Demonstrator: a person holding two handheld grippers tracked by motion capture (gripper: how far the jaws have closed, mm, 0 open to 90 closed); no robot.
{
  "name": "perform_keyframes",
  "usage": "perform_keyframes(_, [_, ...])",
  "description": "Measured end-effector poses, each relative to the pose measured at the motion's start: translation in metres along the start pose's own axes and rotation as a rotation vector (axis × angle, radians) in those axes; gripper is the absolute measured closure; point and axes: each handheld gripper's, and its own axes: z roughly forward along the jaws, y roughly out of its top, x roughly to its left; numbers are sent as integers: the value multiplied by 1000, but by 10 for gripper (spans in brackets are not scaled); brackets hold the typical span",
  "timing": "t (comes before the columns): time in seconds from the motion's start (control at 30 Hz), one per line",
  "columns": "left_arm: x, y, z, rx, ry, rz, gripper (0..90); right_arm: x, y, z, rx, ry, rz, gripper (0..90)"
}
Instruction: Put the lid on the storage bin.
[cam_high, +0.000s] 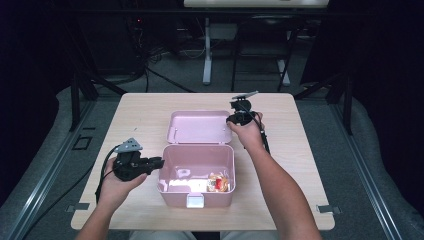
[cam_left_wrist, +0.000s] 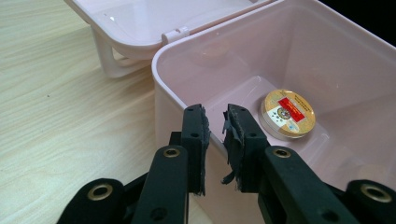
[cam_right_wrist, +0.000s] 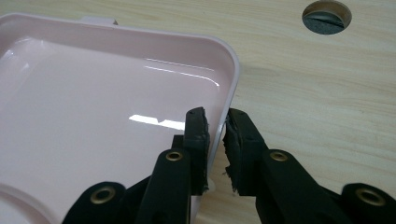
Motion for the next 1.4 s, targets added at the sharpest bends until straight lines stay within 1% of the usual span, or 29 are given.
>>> perform_keyframes(0.3, [0,0,0,-3,-3,-2,776,2,1,-5,-13,-7,3,803])
perform_keyframes(0.33, [0,0,0,-3,-3,-2,776,3,1,-5,-16,-1,17,805])
perform_keyframes(0.37, [0,0,0,-3,-3,-2,776,2,1,-6,-14,-4,9,806])
perform_keyframes(0.5, [0,0,0,-5,-3,-2,777,2,1,-9,-22,3,19,811])
perform_keyframes(0.7, [1,0,0,-4,-4,0,777,2,2,-13,-38,8,19,816])
perform_keyframes(0.73, [1,0,0,-5,-5,-1,778,3,2,-15,-45,5,13,818])
perform_keyframes(0.8, [1,0,0,-5,-5,-1,778,4,3,-18,-53,12,18,820])
perform_keyframes(1.13, [1,0,0,-8,-4,-4,779,5,3,-30,-92,23,0,827])
perform_keyframes(1.3, [1,0,0,-7,-4,-4,780,7,2,-39,-121,25,-12,833])
perform_keyframes(1.4, [1,0,0,-8,-3,-4,780,8,2,-42,-127,26,-18,835])
